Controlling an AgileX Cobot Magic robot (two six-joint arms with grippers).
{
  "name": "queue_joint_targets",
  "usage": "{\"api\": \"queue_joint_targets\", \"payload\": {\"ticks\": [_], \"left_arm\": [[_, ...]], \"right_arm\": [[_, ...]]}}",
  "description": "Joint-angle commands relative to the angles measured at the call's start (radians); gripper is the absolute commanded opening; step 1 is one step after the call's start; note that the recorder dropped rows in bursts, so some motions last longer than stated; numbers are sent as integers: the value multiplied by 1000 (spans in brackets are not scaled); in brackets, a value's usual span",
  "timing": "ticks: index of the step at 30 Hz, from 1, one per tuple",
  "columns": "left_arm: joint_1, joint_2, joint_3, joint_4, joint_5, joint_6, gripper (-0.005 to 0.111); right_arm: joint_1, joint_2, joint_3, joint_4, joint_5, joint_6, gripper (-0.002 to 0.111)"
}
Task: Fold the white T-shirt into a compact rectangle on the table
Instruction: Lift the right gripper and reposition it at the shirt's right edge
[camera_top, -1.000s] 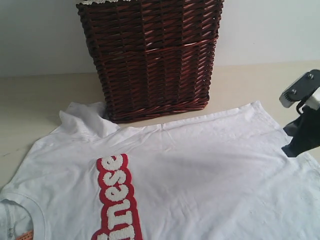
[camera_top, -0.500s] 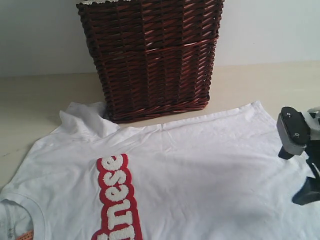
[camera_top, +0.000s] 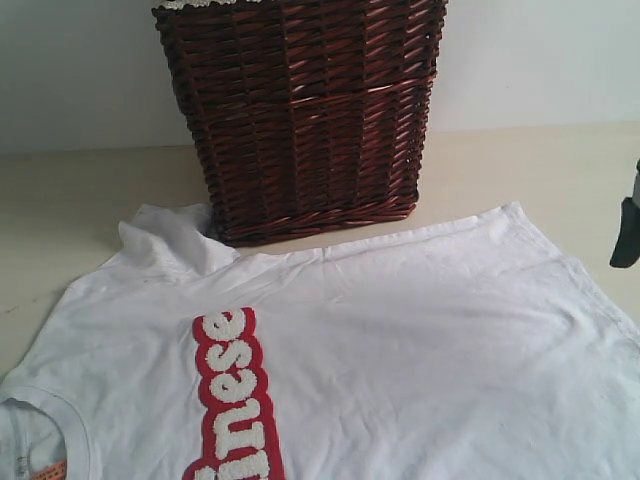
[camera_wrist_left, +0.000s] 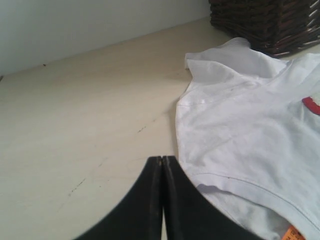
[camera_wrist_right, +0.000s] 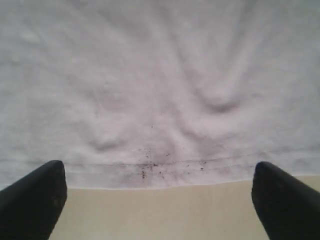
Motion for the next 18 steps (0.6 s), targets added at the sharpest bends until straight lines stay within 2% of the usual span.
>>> {"api": "queue_joint_targets", "payload": {"ticks": [1,6,12,18], "left_arm": [[-4,1,-1,1,-1,2,0],[-4,1,-1,1,-1,2,0],[-4,1,-1,1,-1,2,0],[-4,1,-1,1,-1,2,0]], "right_arm": [[-10,74,12,11,-99,-11,95],[-8,146,12,30,-118,-35,95],[-8,219,12,-44,-155,-33,95],[-8,246,22,-42,-207,-33,92]]}}
